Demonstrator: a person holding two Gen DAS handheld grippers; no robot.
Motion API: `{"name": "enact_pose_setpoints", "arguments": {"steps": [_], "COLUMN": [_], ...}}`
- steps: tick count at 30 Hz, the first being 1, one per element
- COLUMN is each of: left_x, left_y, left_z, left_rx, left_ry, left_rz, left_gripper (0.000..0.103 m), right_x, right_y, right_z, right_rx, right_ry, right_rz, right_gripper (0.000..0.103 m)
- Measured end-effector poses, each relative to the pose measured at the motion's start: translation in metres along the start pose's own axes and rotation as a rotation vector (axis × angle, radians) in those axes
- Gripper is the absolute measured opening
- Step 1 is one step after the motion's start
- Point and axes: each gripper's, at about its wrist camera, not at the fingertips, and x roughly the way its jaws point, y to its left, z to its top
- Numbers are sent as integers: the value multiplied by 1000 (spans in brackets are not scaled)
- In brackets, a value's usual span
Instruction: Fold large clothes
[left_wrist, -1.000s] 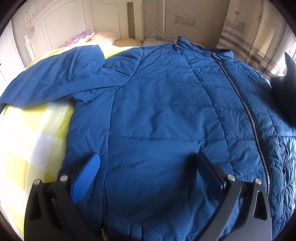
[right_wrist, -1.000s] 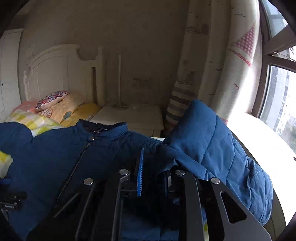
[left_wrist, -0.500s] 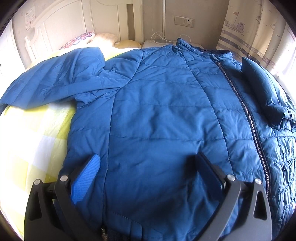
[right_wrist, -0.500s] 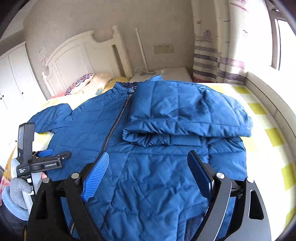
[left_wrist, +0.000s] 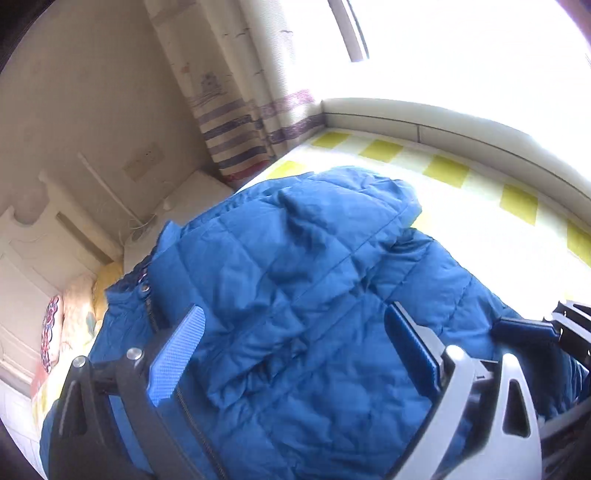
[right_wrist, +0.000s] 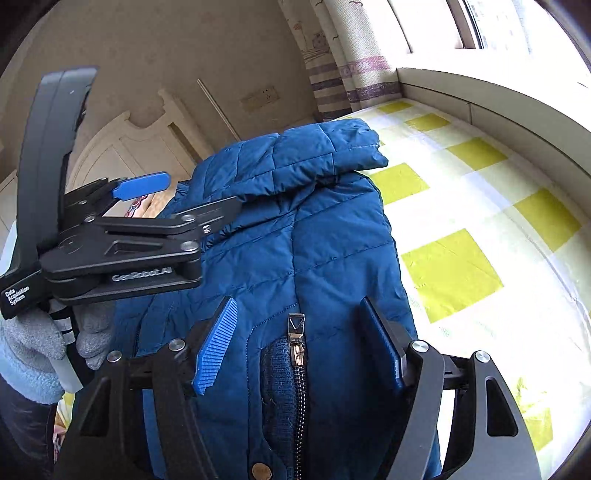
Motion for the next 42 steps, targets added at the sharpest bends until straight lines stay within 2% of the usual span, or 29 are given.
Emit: {"name": "enact_pose_setpoints", "arguments": {"steps": [3, 4, 5, 6, 8, 9, 10, 12, 15, 16, 18, 19, 20, 23, 26, 30, 35, 37, 38, 39, 40, 41, 42], "left_x": [33, 43, 50, 53, 42, 31, 18, -9, -42, -47, -50, -48, -47, -45, -32, -20, -7, -4, -2, 4, 12, 21, 26], "left_y": [-13, -14, -15, -15, -10, -1, 17, 66, 142, 163, 195, 206, 214, 230, 243, 262, 279, 283, 285, 287, 288, 288, 288], "left_z": [26, 31, 33, 34, 30, 28, 22, -2, -67, -94, -150, -178, -203, -261, -289, -290, -288, -287, -287, -288, -289, -291, -292], "left_rx": [6, 0, -8, -20, -55, -105, -188, -421, -757, -849, -1010, -1082, -1139, -1226, -1344, -1423, -1527, -1555, -1571, -1588, -1612, -1640, -1657], "left_ry": [50, 66, 83, 82, 25, -18, -67, -167, -287, -303, -292, -271, -255, -209, -209, -234, -224, -232, -232, -222, -198, -172, -164], "left_rz": [-6, -6, -36, -85, -129, -136, -171, -274, -365, -377, -389, -392, -381, -340, -434, -463, -432, -406, -399, -417, -446, -472, -493], "left_gripper": [91, 81, 68, 60, 25, 23, 21, 20, 21, 25, 42, 65, 77, 77, 78, 78, 79, 75, 62, 53, 32, 17, 16], "right_x": [-2, -2, -2, -1, -1, -1, -1, 0, -1, -1, 0, 0, 0, 1, 2, 2, 1, 1, 1, 1, 1, 1, 1], "right_y": [1, -1, -2, -2, -4, -4, -5, -5, -7, -7, -8, -8, -8, -8, -9, -7, -7, -7, -7, -8, -8, -7, -7], "right_z": [0, 1, 1, 2, 3, 4, 5, 6, 5, 5, 5, 4, 5, 6, 5, 5, 3, 2, 2, 1, 1, 1, 1], "right_rx": [-3, 1, 5, 9, 13, 13, 14, 16, 23, 25, 29, 30, 29, 28, 30, 28, 31, 30, 31, 32, 32, 32, 33], "right_ry": [-11, -12, -12, -12, -14, -15, -17, -16, -18, -18, -15, -13, -11, -6, -1, 1, -8, -6, -3, -1, -1, -2, -4], "right_rz": [14, 18, 21, 25, 28, 30, 33, 37, 53, 58, 67, 69, 71, 69, 64, 51, 39, 39, 38, 37, 37, 37, 37], "right_gripper": [68, 68, 68, 68, 68, 68, 68, 68, 68, 68, 68, 69, 69, 69, 69, 68, 68, 68, 69, 69, 69, 69, 69]}}
